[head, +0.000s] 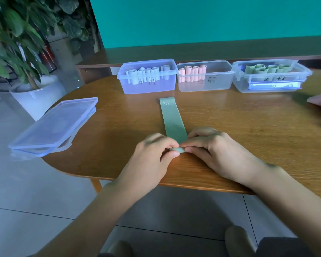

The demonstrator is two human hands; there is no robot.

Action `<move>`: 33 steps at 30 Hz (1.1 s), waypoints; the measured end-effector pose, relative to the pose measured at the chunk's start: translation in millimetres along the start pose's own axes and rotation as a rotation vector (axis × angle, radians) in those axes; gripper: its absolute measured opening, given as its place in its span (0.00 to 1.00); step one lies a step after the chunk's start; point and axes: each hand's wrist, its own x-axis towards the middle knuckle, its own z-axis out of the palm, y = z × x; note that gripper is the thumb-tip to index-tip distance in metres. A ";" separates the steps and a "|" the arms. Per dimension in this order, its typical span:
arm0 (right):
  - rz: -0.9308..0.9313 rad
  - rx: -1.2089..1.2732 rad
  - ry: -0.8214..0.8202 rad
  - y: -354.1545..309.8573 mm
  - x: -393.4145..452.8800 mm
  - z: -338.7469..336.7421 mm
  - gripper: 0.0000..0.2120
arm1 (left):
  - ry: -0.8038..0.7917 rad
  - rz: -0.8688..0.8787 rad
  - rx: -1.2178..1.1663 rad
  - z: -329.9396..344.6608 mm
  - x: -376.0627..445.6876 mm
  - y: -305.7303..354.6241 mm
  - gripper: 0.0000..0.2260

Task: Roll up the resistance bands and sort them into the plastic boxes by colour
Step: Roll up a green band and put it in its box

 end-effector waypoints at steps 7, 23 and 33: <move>0.023 -0.032 0.144 -1.7 -2.8 6.3 0.07 | 0.006 0.010 0.028 0.3 8.5 -4.7 0.10; 0.079 -0.085 0.186 -3.5 5.5 9.5 0.09 | 0.062 0.023 0.009 2.5 17.2 -12.2 0.08; 0.106 -0.055 0.092 7.8 16.7 12.0 0.13 | 0.111 0.013 0.037 2.7 23.1 -12.6 0.09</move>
